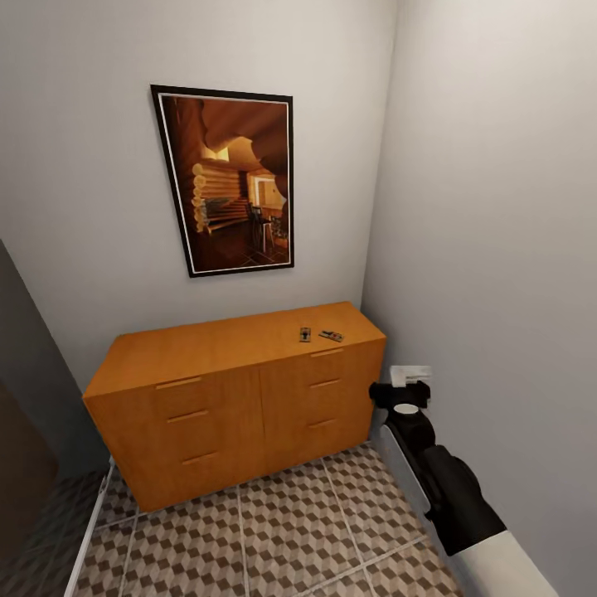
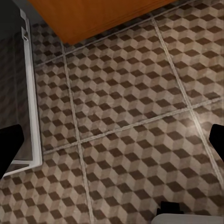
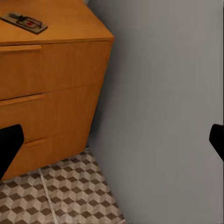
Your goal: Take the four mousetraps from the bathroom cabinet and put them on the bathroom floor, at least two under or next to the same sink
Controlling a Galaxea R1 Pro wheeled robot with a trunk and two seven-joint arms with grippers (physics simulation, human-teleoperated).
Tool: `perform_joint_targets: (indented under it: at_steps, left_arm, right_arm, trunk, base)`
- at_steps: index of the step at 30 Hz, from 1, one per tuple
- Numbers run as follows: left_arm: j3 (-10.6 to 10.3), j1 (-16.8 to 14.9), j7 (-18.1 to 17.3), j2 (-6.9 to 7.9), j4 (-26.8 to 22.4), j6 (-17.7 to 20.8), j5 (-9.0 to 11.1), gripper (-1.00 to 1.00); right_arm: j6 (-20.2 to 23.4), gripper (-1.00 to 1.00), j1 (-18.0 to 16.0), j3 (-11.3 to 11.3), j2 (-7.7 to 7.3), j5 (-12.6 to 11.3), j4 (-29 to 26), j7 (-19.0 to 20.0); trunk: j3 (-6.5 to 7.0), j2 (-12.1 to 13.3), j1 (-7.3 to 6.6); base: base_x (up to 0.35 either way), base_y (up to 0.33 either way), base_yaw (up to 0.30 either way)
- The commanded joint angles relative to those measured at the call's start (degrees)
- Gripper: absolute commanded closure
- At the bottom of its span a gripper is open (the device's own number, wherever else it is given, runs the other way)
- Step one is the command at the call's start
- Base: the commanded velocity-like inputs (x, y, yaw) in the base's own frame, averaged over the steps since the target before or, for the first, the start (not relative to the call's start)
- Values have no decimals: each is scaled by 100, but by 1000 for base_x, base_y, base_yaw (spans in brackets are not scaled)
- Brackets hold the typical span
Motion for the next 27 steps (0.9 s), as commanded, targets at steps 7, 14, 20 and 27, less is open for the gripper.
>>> perform_joint_targets:
  at_steps: [7, 14, 20, 27]
  left_arm:
    - [-49, -8, 20, -11, 23, -24, 25, -100]
    - [-48, -6, 23, -13, 23, -23, 25, -100]
    - [-49, -6, 23, -18, 23, -23, 25, -100]
    - [-50, -6, 22, -19, 23, -23, 25, -100]
  right_arm:
    - [724, -100, -747, 18, -1, -66, -40, -50]
    - [1005, -100, -1201, 39, 32, -118, -37, 98]
    - [1043, -100, -1272, 70, -6, -122, -42, 963]
    - [1050, -100, -1283, 71, -243, -110, -39, 2206]
  trunk:
    - [-12, -11, 3]
    - [-12, -11, 3]
    - [-12, -11, 3]
    - [-12, -11, 3]
  base:
    - [0, 0, 0]
    - [0, 0, 0]
    - [0, 0, 0]
    - [0, 0, 0]
